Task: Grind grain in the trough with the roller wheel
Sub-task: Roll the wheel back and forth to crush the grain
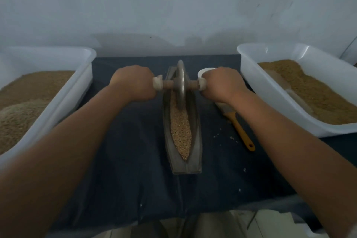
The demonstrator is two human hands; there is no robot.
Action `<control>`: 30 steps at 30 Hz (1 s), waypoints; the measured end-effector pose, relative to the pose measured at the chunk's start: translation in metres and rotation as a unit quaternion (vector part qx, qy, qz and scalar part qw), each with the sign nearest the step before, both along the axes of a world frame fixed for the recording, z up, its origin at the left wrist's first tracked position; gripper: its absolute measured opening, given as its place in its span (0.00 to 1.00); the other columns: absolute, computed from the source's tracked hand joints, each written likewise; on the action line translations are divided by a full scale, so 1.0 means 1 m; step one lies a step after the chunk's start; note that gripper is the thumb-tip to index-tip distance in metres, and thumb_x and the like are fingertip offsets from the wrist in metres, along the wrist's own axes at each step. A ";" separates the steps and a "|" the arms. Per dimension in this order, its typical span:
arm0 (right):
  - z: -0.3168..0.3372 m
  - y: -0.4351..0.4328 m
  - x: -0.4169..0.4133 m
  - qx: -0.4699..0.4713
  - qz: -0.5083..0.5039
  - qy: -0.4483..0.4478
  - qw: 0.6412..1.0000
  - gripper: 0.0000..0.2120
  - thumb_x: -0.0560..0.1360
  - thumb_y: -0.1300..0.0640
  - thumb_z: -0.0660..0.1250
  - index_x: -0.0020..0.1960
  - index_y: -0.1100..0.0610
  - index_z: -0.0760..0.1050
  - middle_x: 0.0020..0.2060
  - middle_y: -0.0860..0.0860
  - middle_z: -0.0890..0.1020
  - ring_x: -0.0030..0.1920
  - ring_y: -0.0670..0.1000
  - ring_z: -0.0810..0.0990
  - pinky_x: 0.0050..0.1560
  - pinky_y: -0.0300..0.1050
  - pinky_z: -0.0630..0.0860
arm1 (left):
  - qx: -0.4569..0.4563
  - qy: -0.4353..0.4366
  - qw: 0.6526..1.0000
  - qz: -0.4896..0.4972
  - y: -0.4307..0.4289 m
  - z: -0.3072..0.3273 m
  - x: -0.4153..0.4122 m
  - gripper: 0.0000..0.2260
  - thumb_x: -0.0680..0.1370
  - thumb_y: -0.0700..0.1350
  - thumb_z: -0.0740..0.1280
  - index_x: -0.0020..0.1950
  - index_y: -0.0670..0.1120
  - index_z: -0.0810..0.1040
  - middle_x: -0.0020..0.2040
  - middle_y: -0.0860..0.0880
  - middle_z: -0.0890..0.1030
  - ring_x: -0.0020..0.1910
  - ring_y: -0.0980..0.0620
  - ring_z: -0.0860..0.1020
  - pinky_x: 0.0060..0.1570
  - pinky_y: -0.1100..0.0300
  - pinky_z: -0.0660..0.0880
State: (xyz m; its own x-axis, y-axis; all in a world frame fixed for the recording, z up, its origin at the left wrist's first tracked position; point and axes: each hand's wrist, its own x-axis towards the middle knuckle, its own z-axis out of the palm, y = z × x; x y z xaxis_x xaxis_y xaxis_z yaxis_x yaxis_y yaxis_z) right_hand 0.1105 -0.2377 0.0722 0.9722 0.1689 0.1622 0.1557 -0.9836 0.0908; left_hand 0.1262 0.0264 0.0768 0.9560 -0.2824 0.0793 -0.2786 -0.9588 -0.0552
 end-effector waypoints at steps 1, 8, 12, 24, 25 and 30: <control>0.002 0.001 0.001 -0.009 0.005 0.002 1.000 0.09 0.72 0.48 0.64 0.37 0.51 0.72 0.33 0.48 0.77 0.36 0.54 0.78 0.37 0.48 0.75 | -0.005 0.010 1.000 0.007 -0.001 0.000 -0.002 0.10 0.73 0.54 0.68 0.36 0.49 0.75 0.37 0.50 0.79 0.36 0.48 0.78 0.40 0.53 0.77; -0.021 -0.024 -0.079 -0.009 0.083 0.008 0.996 0.13 0.66 0.37 0.58 0.32 0.45 0.70 0.24 0.43 0.73 0.25 0.42 0.71 0.24 0.40 0.61 | 0.021 -0.045 0.995 -0.086 0.030 -0.024 -0.085 0.10 0.65 0.58 0.65 0.30 0.54 0.70 0.25 0.56 0.71 0.24 0.58 0.70 0.25 0.64 0.61; -0.018 -0.019 -0.053 -0.008 0.066 0.014 0.998 0.11 0.69 0.42 0.62 0.33 0.47 0.71 0.26 0.45 0.75 0.28 0.45 0.74 0.27 0.42 0.66 | 0.005 0.022 0.998 -0.059 0.021 -0.016 -0.054 0.10 0.70 0.57 0.66 0.33 0.53 0.73 0.31 0.55 0.76 0.30 0.54 0.74 0.30 0.60 0.67; -0.009 -0.014 -0.072 -0.012 0.122 -0.074 0.990 0.14 0.70 0.43 0.61 0.29 0.47 0.65 0.23 0.44 0.69 0.23 0.44 0.67 0.26 0.38 0.58 | -0.032 0.023 0.998 -0.048 0.038 -0.040 -0.067 0.10 0.66 0.60 0.64 0.33 0.54 0.73 0.30 0.57 0.75 0.29 0.57 0.72 0.30 0.59 0.68; -0.009 -0.014 -0.074 -0.017 0.129 -0.075 0.989 0.13 0.69 0.43 0.60 0.29 0.47 0.65 0.22 0.44 0.68 0.22 0.44 0.66 0.26 0.37 0.58 | -0.038 0.022 0.998 -0.049 0.040 -0.043 -0.068 0.11 0.65 0.60 0.63 0.32 0.54 0.73 0.29 0.57 0.74 0.29 0.58 0.71 0.29 0.60 0.66; 0.011 0.001 -0.024 -0.039 0.074 -0.007 0.996 0.11 0.72 0.48 0.66 0.34 0.50 0.73 0.31 0.47 0.76 0.32 0.51 0.75 0.32 0.47 0.73 | -0.044 0.002 0.999 0.011 0.019 -0.036 -0.028 0.11 0.70 0.57 0.66 0.34 0.51 0.75 0.34 0.54 0.77 0.33 0.50 0.76 0.33 0.57 0.71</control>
State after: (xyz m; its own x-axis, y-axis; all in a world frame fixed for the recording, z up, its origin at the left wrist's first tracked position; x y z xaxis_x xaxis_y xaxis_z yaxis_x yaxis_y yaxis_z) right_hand 0.0868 -0.2370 0.0828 0.9330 0.3237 0.1572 0.2974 -0.9396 0.1695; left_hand 0.0979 0.0452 0.0406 0.9621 -0.2537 0.0997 -0.2578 -0.9657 0.0308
